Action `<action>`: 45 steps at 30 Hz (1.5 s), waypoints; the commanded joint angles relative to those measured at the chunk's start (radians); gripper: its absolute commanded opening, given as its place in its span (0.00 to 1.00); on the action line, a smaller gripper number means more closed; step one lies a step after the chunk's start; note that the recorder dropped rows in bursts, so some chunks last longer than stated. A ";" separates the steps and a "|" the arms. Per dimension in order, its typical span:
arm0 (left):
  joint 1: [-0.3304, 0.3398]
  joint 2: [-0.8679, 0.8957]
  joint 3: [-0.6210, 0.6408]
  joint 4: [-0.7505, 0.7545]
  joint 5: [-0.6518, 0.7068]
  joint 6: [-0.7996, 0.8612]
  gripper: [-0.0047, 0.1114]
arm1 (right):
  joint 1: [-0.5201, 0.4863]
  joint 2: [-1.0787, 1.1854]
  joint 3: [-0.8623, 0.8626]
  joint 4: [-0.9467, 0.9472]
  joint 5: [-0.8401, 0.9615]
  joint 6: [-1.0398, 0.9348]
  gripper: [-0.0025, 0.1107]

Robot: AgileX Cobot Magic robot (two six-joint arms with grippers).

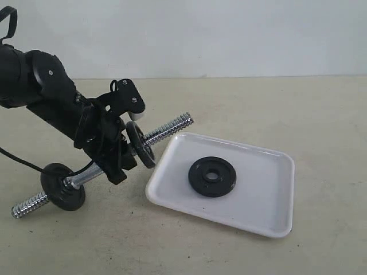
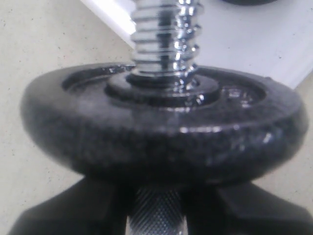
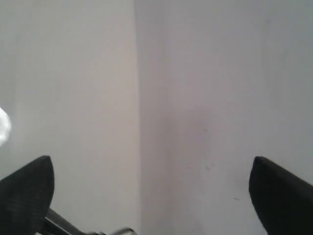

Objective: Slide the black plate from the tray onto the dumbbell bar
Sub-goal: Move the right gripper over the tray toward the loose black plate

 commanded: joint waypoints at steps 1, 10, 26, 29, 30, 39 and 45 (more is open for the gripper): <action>-0.004 -0.054 -0.023 -0.047 -0.065 0.012 0.08 | -0.003 0.193 -0.122 -0.494 0.162 0.053 0.95; -0.004 -0.054 -0.023 -0.047 -0.067 0.012 0.08 | -0.003 0.919 -0.356 -0.649 0.030 0.251 0.95; -0.004 -0.054 -0.023 -0.047 -0.067 0.012 0.08 | -0.003 1.103 -0.393 -0.649 1.116 -0.714 0.95; -0.004 -0.054 -0.023 -0.047 -0.067 0.012 0.08 | -0.003 1.103 -0.402 -0.438 1.231 -0.627 0.95; -0.004 -0.054 -0.023 -0.047 -0.067 0.012 0.08 | -0.003 1.103 -0.404 -0.304 1.242 -0.654 0.95; -0.004 -0.054 -0.023 -0.047 -0.067 0.012 0.08 | -0.003 1.144 -0.404 1.262 1.482 -1.934 0.95; -0.004 -0.054 -0.023 -0.047 -0.064 0.012 0.08 | -0.003 1.126 -0.408 1.896 1.395 -2.312 0.95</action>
